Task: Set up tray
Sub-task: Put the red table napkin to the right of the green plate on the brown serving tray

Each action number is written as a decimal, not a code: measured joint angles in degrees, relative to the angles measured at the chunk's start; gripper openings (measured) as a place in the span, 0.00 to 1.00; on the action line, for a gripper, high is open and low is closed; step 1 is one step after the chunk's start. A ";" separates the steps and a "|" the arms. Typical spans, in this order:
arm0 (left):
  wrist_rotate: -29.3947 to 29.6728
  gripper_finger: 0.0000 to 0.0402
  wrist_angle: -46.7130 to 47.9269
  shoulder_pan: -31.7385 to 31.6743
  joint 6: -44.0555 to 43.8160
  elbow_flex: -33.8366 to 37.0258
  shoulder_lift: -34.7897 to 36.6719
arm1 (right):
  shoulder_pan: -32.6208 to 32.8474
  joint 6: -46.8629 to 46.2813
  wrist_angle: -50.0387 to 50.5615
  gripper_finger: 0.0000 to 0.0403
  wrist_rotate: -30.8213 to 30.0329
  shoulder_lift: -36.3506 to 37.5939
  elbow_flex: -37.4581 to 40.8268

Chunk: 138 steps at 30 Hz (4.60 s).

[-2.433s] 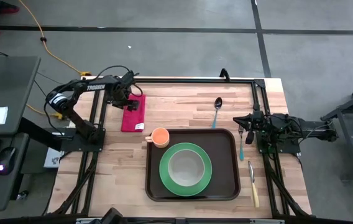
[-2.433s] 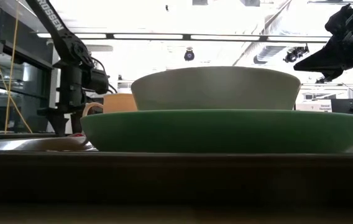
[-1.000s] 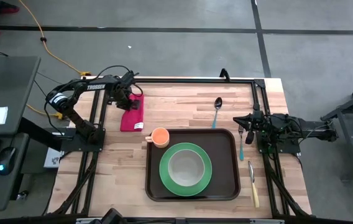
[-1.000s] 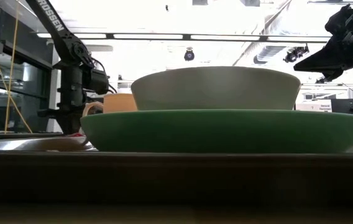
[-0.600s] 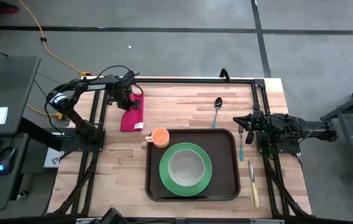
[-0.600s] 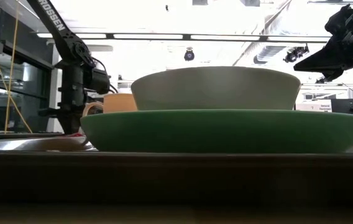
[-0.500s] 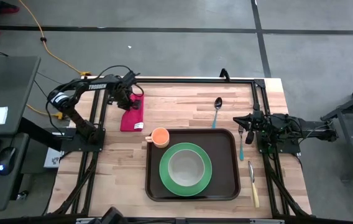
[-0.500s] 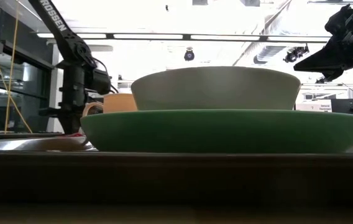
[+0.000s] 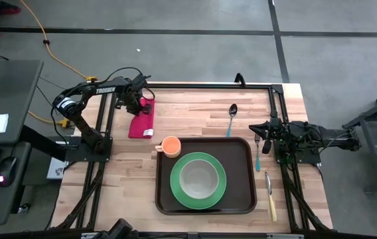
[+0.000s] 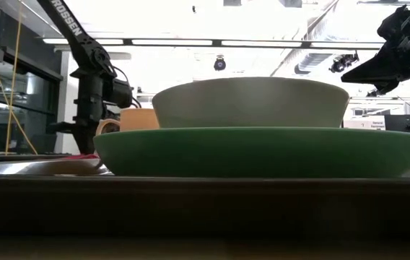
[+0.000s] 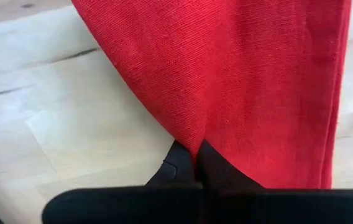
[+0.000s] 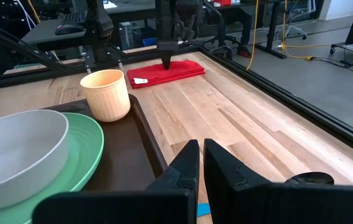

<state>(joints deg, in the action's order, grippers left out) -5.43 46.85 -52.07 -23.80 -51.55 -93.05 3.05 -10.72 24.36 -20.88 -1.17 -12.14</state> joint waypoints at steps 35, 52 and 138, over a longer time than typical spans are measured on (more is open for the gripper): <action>-3.31 0.03 -0.38 -0.02 -7.99 -0.26 25.90 | -0.02 0.66 0.07 0.00 -0.02 0.00 0.00; -7.62 0.03 -9.37 -0.04 -11.77 -0.28 31.43 | -0.02 0.66 0.06 0.00 -0.02 0.02 0.00; 2.81 0.03 -55.88 47.59 -28.97 -23.23 0.86 | -0.02 1.99 -4.47 0.00 -0.18 -0.37 0.00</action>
<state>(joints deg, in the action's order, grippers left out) -2.62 -9.03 -4.49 -52.77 -74.78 -92.18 3.03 -8.73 19.89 -21.06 -1.54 -12.15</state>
